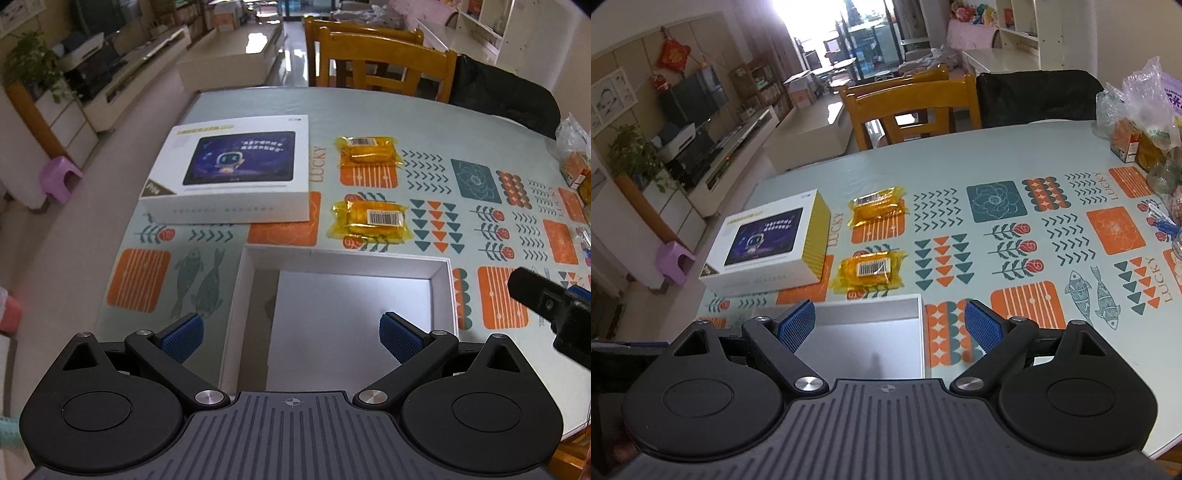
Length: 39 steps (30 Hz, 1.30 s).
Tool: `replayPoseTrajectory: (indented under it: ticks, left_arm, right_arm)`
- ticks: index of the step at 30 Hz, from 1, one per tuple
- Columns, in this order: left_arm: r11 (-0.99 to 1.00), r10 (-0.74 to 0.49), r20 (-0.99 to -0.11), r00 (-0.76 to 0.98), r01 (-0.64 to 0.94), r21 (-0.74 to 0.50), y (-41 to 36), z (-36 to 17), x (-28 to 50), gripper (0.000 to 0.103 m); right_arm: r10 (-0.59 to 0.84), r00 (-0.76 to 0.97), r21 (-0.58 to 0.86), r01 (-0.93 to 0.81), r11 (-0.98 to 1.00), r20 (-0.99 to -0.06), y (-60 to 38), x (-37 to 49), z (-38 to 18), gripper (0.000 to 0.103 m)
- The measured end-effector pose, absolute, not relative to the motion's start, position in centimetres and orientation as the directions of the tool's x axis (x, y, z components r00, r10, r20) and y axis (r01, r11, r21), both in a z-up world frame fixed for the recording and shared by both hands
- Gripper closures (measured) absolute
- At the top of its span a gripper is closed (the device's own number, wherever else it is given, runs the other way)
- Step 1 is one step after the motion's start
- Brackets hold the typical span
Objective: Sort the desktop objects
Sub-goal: 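Move the right tool toward the nearer yellow snack packet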
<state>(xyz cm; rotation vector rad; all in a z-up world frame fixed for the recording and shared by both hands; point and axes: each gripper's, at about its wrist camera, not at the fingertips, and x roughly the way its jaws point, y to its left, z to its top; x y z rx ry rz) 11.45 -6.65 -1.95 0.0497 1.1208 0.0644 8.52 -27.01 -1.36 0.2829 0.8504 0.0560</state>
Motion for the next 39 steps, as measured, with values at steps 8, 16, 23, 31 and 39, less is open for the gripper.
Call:
replayPoseTrajectory:
  ticks: [8,16,23,31,39]
  left_arm:
    - [0.998,0.062,-0.914,0.402,-0.007,0.064,-4.8,-3.1,15.5,0.0]
    - [0.999,0.022,-0.934,0.356,0.035,0.037,-3.3,-5.2,19.4,0.0]
    - [0.997,0.028,-0.942,0.334,0.056,0.05,-2.1,-7.2,22.3,0.0]
    - [0.997,0.029,-0.952,0.304,0.055,0.048,-0.8,-9.3,24.5,0.0]
    - [0.997,0.027,-0.964,0.265,0.062,0.045,-0.1,-11.2,25.8,0.0]
  right_arm:
    - [0.149,0.63,0.258,0.085,0.963,-0.762,-25.0,12.5,-2.5,0.0]
    - [0.135,0.593,0.257,0.127,0.958,-0.794,-23.1,16.6,-4.6,0.0]
    - [0.117,0.549,0.212,0.111,0.971,-0.827,-21.2,20.6,-7.4,0.0]
    - [0.132,0.489,0.204,0.098,0.974,-0.862,-19.6,25.5,-11.9,0.0]
    - [0.108,0.424,0.157,0.084,0.984,-0.899,-18.4,28.4,-15.0,0.0]
